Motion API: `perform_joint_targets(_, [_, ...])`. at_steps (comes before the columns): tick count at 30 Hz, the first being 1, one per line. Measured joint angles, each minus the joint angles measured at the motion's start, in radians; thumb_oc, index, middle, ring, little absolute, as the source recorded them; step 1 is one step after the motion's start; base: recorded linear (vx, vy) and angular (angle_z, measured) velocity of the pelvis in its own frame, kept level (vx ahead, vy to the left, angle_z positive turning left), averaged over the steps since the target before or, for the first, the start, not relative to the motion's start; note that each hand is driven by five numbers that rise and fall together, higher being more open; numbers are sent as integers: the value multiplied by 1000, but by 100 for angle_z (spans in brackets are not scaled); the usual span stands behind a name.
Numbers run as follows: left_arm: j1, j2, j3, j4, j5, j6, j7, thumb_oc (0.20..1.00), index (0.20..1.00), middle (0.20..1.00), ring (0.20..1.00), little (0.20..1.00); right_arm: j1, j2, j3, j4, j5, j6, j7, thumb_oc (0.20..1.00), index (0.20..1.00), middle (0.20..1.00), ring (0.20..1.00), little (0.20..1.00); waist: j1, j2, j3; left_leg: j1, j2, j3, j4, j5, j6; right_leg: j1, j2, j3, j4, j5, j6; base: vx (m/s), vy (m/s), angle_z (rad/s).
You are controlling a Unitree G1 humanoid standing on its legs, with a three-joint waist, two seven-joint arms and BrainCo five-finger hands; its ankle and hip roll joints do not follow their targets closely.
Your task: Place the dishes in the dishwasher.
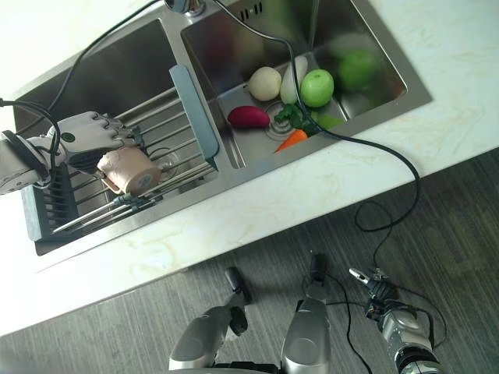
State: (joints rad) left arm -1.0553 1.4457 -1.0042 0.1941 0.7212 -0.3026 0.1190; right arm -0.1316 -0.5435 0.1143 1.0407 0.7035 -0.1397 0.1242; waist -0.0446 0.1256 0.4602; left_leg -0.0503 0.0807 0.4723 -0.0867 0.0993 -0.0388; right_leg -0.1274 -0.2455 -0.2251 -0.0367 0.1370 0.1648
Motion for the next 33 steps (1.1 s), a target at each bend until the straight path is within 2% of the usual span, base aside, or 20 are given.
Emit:
perform_joint_targets(3, [50,3,44,-21,-4,27,13,200,200,200,200,200,17,17,-8,6,-20,1,0,1000,1000,1000,1000,1000,11,-5,-52,7,0,-10,0,-2,-2,18,0,-12,-8,-2,-2,108,-7,13])
perform_joint_targets(7, [222,4,177,-22,-3,46,53,200,200,200,200,200,51,61,-8,9,-38,7,-4,1000,1000,1000,1000,1000,24,-8,-145,39,-2,-27,0,-10,-12,73,2,-33,-37,-4,-1,130,6,10])
perform_joint_targets(9, [352,5,293,-37,-4,53,81,200,200,200,200,200,70,76,-8,4,-57,25,-8,1000,1000,1000,1000,1000,29,-8,-169,73,-3,-28,0,-16,-17,110,3,-34,-46,-7,2,106,11,1])
perform_joint_targets(10, [413,6,321,-37,-3,63,98,200,200,200,200,200,97,80,-8,1,-59,38,-12,1000,1000,1000,1000,1000,39,-3,-207,83,-2,-30,-1,-20,-19,123,2,-37,-50,-9,4,179,15,3])
perform_joint_targets(12, [656,7,538,-39,-3,70,128,200,200,200,200,200,152,89,-31,3,-101,59,-31,1000,1000,1000,1000,1000,52,8,-262,114,-4,-33,-1,-28,-20,155,0,-40,-50,-15,8,241,5,4])
perform_joint_targets(13, [752,7,613,-39,-3,76,141,200,200,200,200,200,186,97,-53,12,-106,67,-38,1000,1000,1000,1000,1000,54,11,-294,125,-4,-37,-6,-36,-27,170,-1,-44,-50,-21,13,159,-11,10])
perform_joint_targets(17, [858,6,702,-38,-6,112,179,200,200,200,200,200,255,99,-57,46,-145,82,-49,1000,1000,1000,1000,1000,65,13,-340,141,-5,-53,-7,-43,-29,195,-3,-63,-50,-30,15,62,-28,12])
perform_joint_targets(23, [972,1,869,-29,-88,154,308,200,200,200,200,200,290,125,-95,89,-185,87,-56,1000,1000,1000,1000,1000,82,-14,-393,156,0,-58,-7,-44,-30,212,3,-65,-50,-38,13,15,-17,1])
perform_joint_targets(25, [1042,-68,1014,-50,-114,171,361,200,200,200,200,200,303,144,-128,90,-215,83,-56,1000,1000,1000,1000,1000,80,-23,-407,158,0,-76,-7,-43,-30,230,5,-78,-50,-38,12,11,-34,19])
perform_joint_targets(28, [1110,-162,1151,-105,-115,217,437,200,200,200,200,200,322,176,-129,90,-233,80,-56,1000,1000,1000,1000,1000,106,-44,-436,158,5,-100,-7,-40,-30,246,10,-94,-50,-46,13,15,-50,26])
perform_joint_targets(29, [1126,-219,1183,-123,-124,235,476,200,200,200,200,200,322,188,-129,90,-234,76,-55,1000,1000,1000,1000,1000,119,-51,-445,156,4,-118,-7,-40,-32,258,9,-113,-50,-50,14,23,-81,34])
perform_joint_targets(31, [1134,-266,1183,-127,-154,243,507,200,200,200,200,200,321,201,-126,89,-240,74,-55,1000,1000,1000,1000,1000,142,-62,-459,156,4,-133,-7,-41,-35,262,10,-122,-50,-60,13,15,-105,25])
perform_joint_targets(32, [1136,-318,1196,-136,-156,251,525,200,200,200,200,200,320,205,-125,89,-252,72,-56,1000,1000,1000,1000,1000,160,-65,-468,153,5,-138,-7,-41,-34,270,11,-123,-51,-62,15,9,-123,17])
perform_joint_targets(33, [1143,-413,1221,-150,-156,248,560,200,200,200,200,200,318,215,-124,88,-252,66,-58,1000,1000,1000,1000,1000,171,-70,-474,152,4,-153,-7,-41,-35,278,12,-125,-50,-67,14,8,-120,29])
